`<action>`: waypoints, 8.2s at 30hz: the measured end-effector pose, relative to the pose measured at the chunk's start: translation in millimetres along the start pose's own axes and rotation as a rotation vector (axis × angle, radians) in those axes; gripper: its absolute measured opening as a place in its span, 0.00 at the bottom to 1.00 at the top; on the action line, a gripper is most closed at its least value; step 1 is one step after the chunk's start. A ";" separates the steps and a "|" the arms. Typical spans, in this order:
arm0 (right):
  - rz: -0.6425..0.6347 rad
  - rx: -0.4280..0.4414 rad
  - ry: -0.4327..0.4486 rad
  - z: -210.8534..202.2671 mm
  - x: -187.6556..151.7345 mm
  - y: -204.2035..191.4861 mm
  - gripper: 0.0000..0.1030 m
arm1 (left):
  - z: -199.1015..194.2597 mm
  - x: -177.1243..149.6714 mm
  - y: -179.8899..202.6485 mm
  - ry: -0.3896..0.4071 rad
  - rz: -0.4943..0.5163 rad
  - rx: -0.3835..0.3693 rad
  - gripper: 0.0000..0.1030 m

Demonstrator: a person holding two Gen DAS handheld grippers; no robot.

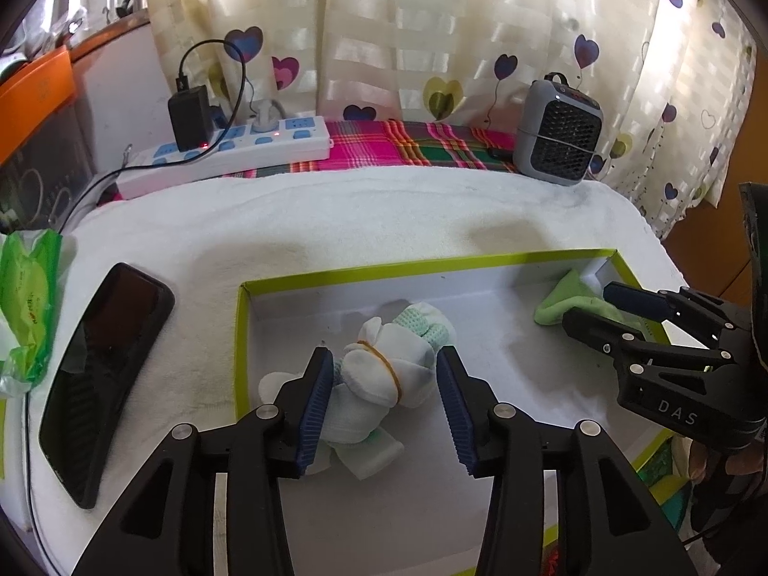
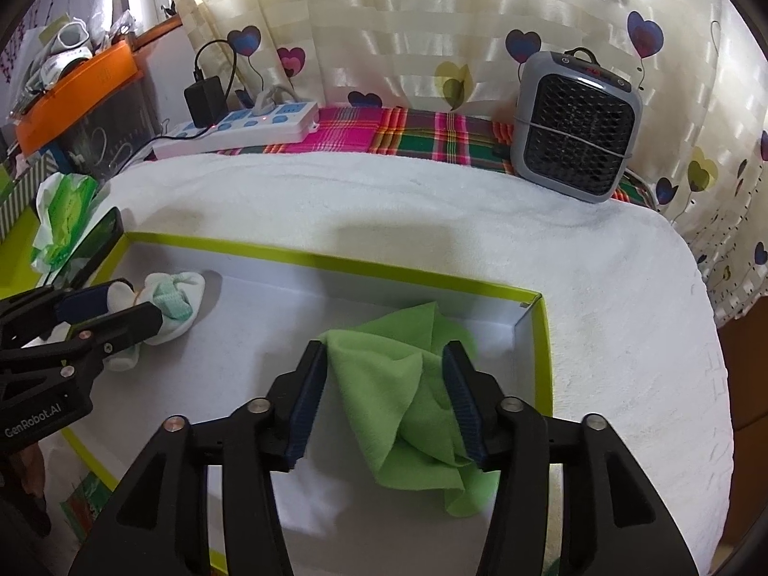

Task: Organize soft objects
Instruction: 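Open both grippers to drop the socks and cloth into the box lid, then lower the left gripper to the rabbit pouch while the right gripper approaches the green sponge, then close the left gripper on the rabbit pouch while the right gripper grasps the green sponge, then lift the rabbit pouch with the left gripper while the right gripper lifts the sponge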

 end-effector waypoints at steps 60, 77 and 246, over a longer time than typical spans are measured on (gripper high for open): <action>0.122 0.102 0.170 -135.8 -111.6 29.1 0.57 | -111.1 -117.1 79.6 0.057 0.035 -0.078 0.53; 0.119 0.071 0.176 -140.4 -134.2 27.4 0.57 | -113.8 -137.8 86.7 0.061 0.033 0.024 0.53; -0.004 -0.021 0.227 -155.3 -137.5 47.0 0.50 | -137.5 -127.1 119.3 0.099 -0.022 -0.255 0.30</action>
Point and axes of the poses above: each gripper's, at about its wrist camera, not at the fingertips, and z roughly the way its jaws point, y to its right, x to its top, the point moved 6 cm from there along z, roughly the way its jaws point, and after that the axes turned 8 degrees about -x, right-handed, at the moved point
